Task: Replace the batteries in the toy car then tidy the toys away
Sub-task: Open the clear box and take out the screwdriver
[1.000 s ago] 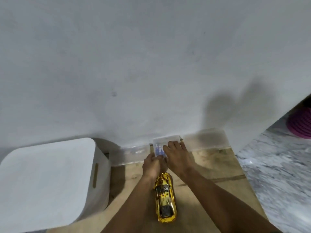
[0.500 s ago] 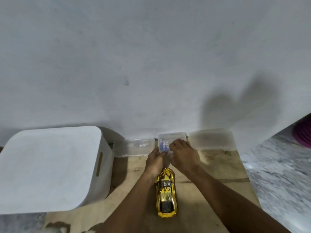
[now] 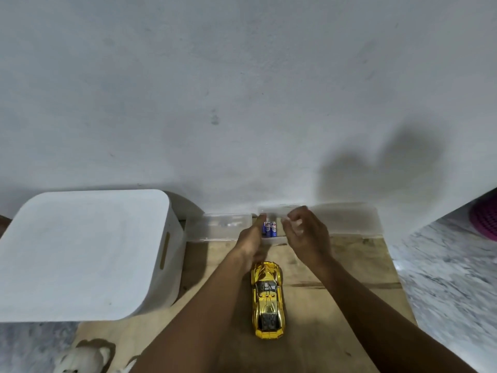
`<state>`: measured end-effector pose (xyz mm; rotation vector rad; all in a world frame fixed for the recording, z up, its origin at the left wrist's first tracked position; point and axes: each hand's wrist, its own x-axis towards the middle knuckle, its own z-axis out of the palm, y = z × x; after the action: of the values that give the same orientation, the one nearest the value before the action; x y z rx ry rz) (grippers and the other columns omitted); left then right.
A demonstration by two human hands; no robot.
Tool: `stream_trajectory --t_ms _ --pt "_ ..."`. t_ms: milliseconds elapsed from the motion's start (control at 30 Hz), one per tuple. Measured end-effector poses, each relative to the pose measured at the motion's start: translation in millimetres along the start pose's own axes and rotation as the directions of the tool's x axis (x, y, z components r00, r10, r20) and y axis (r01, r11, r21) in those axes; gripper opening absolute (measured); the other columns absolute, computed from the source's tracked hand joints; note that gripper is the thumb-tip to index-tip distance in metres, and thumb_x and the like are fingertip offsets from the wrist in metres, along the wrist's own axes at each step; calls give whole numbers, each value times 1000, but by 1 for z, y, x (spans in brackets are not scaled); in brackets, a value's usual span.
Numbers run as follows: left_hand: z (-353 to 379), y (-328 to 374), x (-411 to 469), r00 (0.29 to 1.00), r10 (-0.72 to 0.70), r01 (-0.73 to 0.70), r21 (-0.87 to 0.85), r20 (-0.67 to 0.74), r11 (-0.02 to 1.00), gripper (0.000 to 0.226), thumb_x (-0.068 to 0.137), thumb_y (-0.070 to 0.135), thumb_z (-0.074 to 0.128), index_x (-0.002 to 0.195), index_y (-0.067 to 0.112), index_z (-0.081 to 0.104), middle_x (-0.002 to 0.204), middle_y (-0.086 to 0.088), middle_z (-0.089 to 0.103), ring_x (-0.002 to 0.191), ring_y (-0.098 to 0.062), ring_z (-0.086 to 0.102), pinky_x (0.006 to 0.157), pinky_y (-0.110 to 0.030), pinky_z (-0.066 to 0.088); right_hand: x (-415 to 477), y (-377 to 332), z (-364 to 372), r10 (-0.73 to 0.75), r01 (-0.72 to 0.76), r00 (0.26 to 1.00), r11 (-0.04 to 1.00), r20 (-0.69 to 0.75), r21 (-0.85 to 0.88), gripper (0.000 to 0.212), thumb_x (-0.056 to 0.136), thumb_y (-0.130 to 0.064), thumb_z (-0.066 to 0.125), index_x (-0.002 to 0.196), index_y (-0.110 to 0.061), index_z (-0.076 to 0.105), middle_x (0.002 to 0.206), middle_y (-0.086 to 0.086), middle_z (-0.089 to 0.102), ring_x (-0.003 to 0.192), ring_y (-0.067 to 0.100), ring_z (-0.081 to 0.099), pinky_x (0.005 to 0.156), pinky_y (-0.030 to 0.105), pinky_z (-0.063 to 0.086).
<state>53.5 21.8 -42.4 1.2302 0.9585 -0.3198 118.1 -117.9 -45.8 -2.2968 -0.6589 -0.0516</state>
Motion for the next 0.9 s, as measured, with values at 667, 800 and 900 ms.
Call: stream_trajectory --t_ms 667,800,900 --pt "-8 5 11 992 -95 110 -194 84 975 67 91 65 52 119 5 64 90 -13 54 75 -21 43 75 -34 42 55 -11 52 453 -377 721 891 525 -252 28 96 -29 55 113 -13 70 109 6 73 96 19 68 83 29 55" --pt "-10 7 12 992 -71 90 -193 106 977 60 94 62 50 110 6 65 101 -18 53 89 -29 41 81 -39 39 56 -12 60 427 -403 674 897 603 -185 15 85 -19 62 93 -12 73 96 6 73 90 24 69 76 33 56" --pt "-12 9 12 991 -71 91 -185 115 979 54 96 60 48 101 10 64 109 -20 53 99 -31 42 84 -39 42 55 -16 68 422 -407 676 897 604 -171 11 89 -19 56 87 -13 66 80 2 68 78 21 66 65 29 49"
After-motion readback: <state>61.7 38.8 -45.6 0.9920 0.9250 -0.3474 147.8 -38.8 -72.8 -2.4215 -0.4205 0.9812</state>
